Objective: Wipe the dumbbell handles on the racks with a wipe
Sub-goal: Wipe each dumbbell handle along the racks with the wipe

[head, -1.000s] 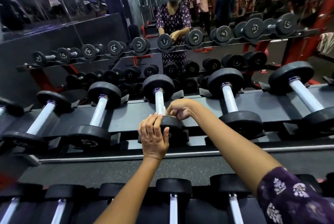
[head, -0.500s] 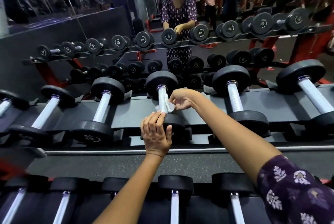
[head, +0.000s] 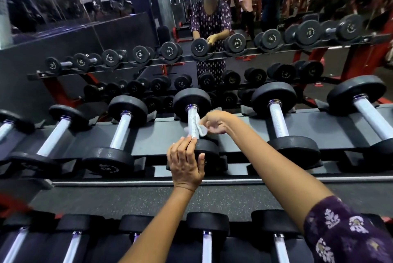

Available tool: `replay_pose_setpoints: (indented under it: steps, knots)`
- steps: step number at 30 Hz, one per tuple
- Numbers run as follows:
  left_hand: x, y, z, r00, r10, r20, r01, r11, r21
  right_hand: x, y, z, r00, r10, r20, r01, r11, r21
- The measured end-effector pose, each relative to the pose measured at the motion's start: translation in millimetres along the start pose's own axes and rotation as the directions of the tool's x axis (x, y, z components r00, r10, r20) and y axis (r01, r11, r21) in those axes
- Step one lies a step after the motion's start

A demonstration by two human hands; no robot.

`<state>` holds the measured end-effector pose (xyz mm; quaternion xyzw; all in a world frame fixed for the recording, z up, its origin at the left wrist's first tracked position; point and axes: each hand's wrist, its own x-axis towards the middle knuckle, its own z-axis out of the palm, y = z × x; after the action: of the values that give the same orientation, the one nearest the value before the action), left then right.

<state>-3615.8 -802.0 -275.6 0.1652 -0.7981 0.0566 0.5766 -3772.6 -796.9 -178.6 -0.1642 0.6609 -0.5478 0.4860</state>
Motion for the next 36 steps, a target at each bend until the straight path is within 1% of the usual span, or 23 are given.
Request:
replay_pose_setpoints:
  steps: [2,4,5,6,7,8,10,11,13,15,16,18,21,24,27,29,30,31,32,34,36]
  knots:
    - [-1,0,0,1.0,0.0,0.006,0.0,1.0,-0.003,15,1,9,0.991,-0.112,-0.069,0.124,0.97,0.208]
    - [-2,0,0,1.0,-0.006,0.004,0.006,1.0,-0.006,21,10,21,0.963,-0.181,-0.201,0.223,0.951,0.215]
    - [-3,-1,0,1.0,-0.012,0.003,0.012,1.0,-0.008,14,15,24,0.93,-0.236,-0.282,0.284,0.948,0.143]
    - [-3,-1,0,1.0,-0.014,0.001,0.014,1.0,-0.012,9,20,25,0.88,-0.317,-0.354,0.351,0.936,0.035]
    - [-3,-1,0,1.0,-0.015,-0.001,0.015,1.0,-0.015,3,24,25,0.821,-0.414,-0.393,0.422,0.904,-0.07]
    - [-3,0,0,1.0,-0.015,-0.002,0.015,1.0,-0.014,-1,26,25,0.775,-0.498,-0.389,0.488,0.863,-0.133]
    - [-2,0,1,1.0,-0.01,0.001,0.01,1.0,-0.005,-8,23,27,0.707,-0.645,-0.29,0.609,0.763,-0.216]
    - [-1,0,1,1.0,-0.008,0.008,0.008,1.0,-0.004,-8,20,30,0.672,-0.697,-0.251,0.63,0.716,-0.302]
    - [-2,-1,0,1.0,-0.005,0.023,0.005,1.0,-0.006,-6,15,34,0.599,-0.769,-0.223,0.611,0.619,-0.494]
    - [-4,-1,-1,1.0,-0.005,0.027,0.005,1.0,-0.01,-3,17,32,0.547,-0.807,-0.22,0.532,0.539,-0.654]
    - [-3,-1,-1,1.0,-0.004,0.024,0.005,1.0,-0.013,-1,19,29,0.539,-0.81,-0.231,0.48,0.52,-0.707]
    - [-2,-1,-1,1.0,-0.008,0.017,0.009,1.0,-0.012,1,22,22,0.57,-0.782,-0.252,0.434,0.547,-0.716]
    - [0,0,-1,1.0,-0.011,0.017,0.011,1.0,-0.008,0,21,21,0.595,-0.768,-0.238,0.452,0.564,-0.691]
    - [-2,-1,-2,1.0,-0.008,0.018,0.008,1.0,-0.017,-4,13,21,0.625,-0.743,-0.239,0.475,0.605,-0.639]
    - [-1,-1,-1,1.0,-0.021,0.012,0.021,1.0,-0.017,-5,14,20,0.64,-0.739,-0.212,0.486,0.603,-0.633]
    - [0,-1,-1,1.0,-0.013,0.012,0.014,1.0,-0.014,1,16,17,0.661,-0.713,-0.232,0.465,0.633,-0.619]
    - [0,-1,-1,1.0,-0.009,0.015,0.01,1.0,-0.013,0,15,18,0.664,-0.703,-0.254,0.479,0.661,-0.578]
    - [0,-1,-1,1.0,-0.008,0.018,0.008,1.0,-0.015,1,16,18,0.655,-0.707,-0.265,0.491,0.665,-0.562]
    - [-1,0,-2,1.0,-0.009,0.018,0.009,1.0,-0.018,2,16,19,0.636,-0.729,-0.252,0.511,0.643,-0.57]
    - [-2,0,-2,1.0,-0.015,0.006,0.015,1.0,-0.025,4,21,22,0.605,-0.78,-0.159,0.543,0.55,-0.635]
    - [-1,1,-1,1.0,-0.013,0.0,0.013,0.999,-0.029,4,25,25,0.603,-0.793,-0.086,0.543,0.488,-0.683]
